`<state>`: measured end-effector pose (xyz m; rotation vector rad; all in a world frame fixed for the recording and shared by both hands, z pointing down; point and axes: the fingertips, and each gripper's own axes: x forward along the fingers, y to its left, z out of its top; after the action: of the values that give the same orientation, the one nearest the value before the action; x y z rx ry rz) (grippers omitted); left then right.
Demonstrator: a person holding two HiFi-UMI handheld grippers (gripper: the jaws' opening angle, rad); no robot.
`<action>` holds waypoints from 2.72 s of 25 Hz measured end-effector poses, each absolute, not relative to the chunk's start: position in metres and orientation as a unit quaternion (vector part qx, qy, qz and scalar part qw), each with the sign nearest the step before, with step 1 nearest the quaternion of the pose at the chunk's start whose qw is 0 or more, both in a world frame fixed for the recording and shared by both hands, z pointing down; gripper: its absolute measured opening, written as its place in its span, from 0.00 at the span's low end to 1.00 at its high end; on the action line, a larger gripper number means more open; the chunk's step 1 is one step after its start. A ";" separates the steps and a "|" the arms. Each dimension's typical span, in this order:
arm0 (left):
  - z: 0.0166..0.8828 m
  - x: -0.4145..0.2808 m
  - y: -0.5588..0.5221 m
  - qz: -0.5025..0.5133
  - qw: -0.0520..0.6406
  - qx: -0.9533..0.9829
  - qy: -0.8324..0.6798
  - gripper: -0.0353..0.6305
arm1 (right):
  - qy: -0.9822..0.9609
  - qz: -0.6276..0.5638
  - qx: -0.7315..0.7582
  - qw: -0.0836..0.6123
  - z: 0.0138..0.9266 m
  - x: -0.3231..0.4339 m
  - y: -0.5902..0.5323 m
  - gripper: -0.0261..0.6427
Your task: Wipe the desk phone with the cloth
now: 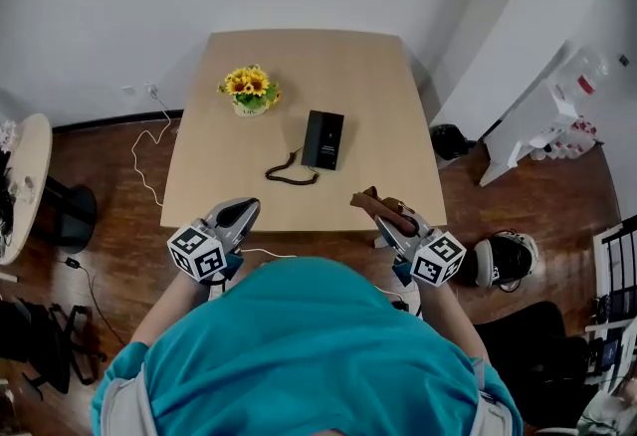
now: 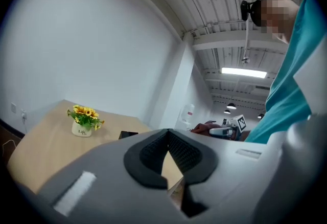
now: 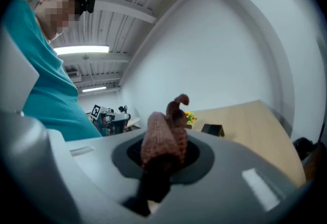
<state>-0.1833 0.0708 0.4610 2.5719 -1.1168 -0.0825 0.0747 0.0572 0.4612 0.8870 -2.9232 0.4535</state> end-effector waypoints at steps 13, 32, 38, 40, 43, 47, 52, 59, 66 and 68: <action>0.521 -0.203 -0.066 0.037 0.227 0.932 -0.280 0.06 | -0.919 0.175 0.348 0.066 0.455 0.033 -0.039 0.13; 0.681 -0.112 -0.244 0.179 0.434 0.847 -0.248 0.53 | -0.939 0.236 0.246 0.038 0.489 0.103 -0.157 0.13; 0.707 -0.085 -0.251 0.179 0.462 0.859 -0.129 0.44 | -0.927 0.247 0.274 0.068 0.490 0.085 -0.146 0.13; 0.706 -0.081 -0.251 0.146 0.481 0.856 -0.118 0.31 | -0.926 0.249 0.273 0.080 0.490 0.082 -0.142 0.13; 0.706 -0.082 -0.254 0.103 0.499 0.852 -0.117 0.30 | -0.924 0.250 0.274 0.091 0.490 0.082 -0.145 0.13; 0.704 -0.080 -0.253 0.092 0.504 0.851 -0.116 0.30 | -0.925 0.254 0.265 0.095 0.494 0.079 -0.150 0.13; 0.707 -0.072 -0.254 0.094 0.525 0.840 -0.105 0.32 | -0.928 0.256 0.250 0.105 0.503 0.073 -0.156 0.13; 0.704 -0.067 -0.253 0.090 0.533 0.838 -0.080 0.31 | -0.927 0.254 0.258 0.099 0.499 0.080 -0.158 0.13; 0.659 -0.061 -0.233 0.047 0.524 0.849 -0.042 0.30 | -0.934 0.227 0.256 0.101 0.498 0.077 -0.168 0.13; 0.636 -0.057 -0.225 0.032 0.526 0.849 -0.035 0.30 | -0.943 0.194 0.248 0.110 0.493 0.068 -0.172 0.13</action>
<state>-0.0571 -0.2255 0.6362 2.0309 -0.0831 0.0761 0.0680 -0.1724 0.4927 0.7277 -2.7713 0.5709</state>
